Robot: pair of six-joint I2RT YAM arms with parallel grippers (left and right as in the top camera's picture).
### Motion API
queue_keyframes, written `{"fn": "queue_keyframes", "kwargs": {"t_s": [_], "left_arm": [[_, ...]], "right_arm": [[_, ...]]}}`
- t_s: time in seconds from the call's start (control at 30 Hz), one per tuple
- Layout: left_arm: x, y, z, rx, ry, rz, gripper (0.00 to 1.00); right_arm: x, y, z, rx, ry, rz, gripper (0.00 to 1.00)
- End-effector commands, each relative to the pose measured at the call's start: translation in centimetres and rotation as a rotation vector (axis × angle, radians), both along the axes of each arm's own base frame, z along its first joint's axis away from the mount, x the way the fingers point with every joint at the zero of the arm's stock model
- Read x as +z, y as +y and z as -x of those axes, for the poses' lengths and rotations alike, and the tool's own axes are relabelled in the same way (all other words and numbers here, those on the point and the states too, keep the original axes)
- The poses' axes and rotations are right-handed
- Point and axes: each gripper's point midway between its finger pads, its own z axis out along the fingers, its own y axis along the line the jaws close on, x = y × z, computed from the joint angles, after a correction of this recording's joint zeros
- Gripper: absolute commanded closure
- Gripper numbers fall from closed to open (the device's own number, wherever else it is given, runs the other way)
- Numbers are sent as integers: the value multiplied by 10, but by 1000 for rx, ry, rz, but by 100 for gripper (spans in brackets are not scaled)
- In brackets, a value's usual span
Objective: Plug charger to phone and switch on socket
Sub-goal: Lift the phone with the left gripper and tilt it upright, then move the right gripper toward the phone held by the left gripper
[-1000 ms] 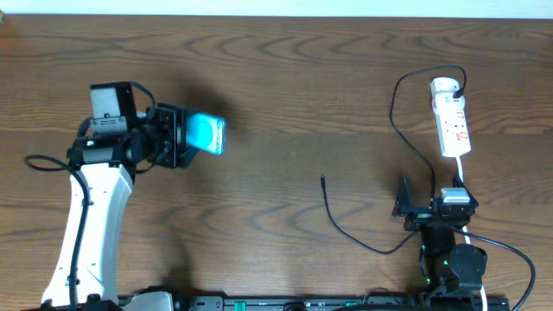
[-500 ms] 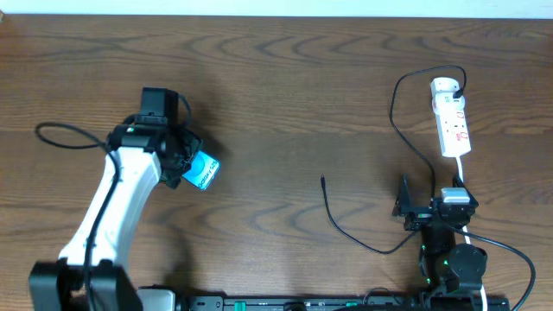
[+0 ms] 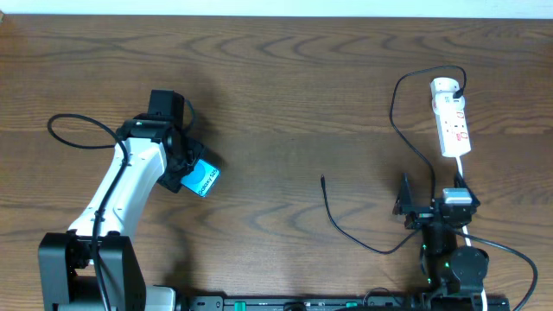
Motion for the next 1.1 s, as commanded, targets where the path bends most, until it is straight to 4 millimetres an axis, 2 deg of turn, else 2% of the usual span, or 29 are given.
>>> {"fn": "queue_keyframes", "kwargs": {"t_s": [0.0, 0.07, 0.2, 0.37, 0.43, 0.47, 0.5, 0.57, 0.63, 0.7, 0.77, 0.83, 0.93, 0.97, 1.07], "left_arm": [[0, 0, 1, -14, 0, -5, 93], [0, 0, 1, -14, -2, -5, 93], [1, -1, -2, -15, -16, 1, 93], [2, -5, -5, -19, -27, 24, 93], [1, -5, -5, -19, -26, 24, 93], [1, -5, -5, -19, -25, 24, 93], [1, -5, -4, -20, -23, 26, 93], [1, -7, -4, -21, -22, 35, 93], [1, -9, -4, -23, -21, 49, 93], [1, -9, -4, -24, -21, 49, 93], [1, -9, -4, -23, -21, 49, 93], [1, -10, -4, -23, -21, 50, 93], [2, -10, -4, -15, -21, 55, 93], [2, -12, -5, 24, -22, 74, 93], [2, -14, -5, 110, -21, 101, 93]], "right_arm": [[20, 7, 1, 39, -79, -90, 1], [28, 9, 3, 54, -95, -93, 1], [26, 15, 3, 80, 35, -98, 1], [44, 30, -16, 158, 206, -115, 1], [58, 48, -40, 257, 346, -144, 1], [59, 52, -44, 282, 381, -154, 1], [63, 68, -58, 369, 486, -191, 1], [65, 89, -75, 494, 632, -263, 1], [62, 118, -102, 670, 792, -389, 1], [61, 135, -113, 805, 833, -472, 1], [60, 158, -126, 1032, 843, -598, 1], [53, 171, -133, 1165, 863, -720, 1], [15, 192, -147, 1167, 1026, -891, 1], [-10, 214, -144, 1169, 1127, -937, 1], [-30, 247, -128, 1219, 1208, -915, 1]]}}
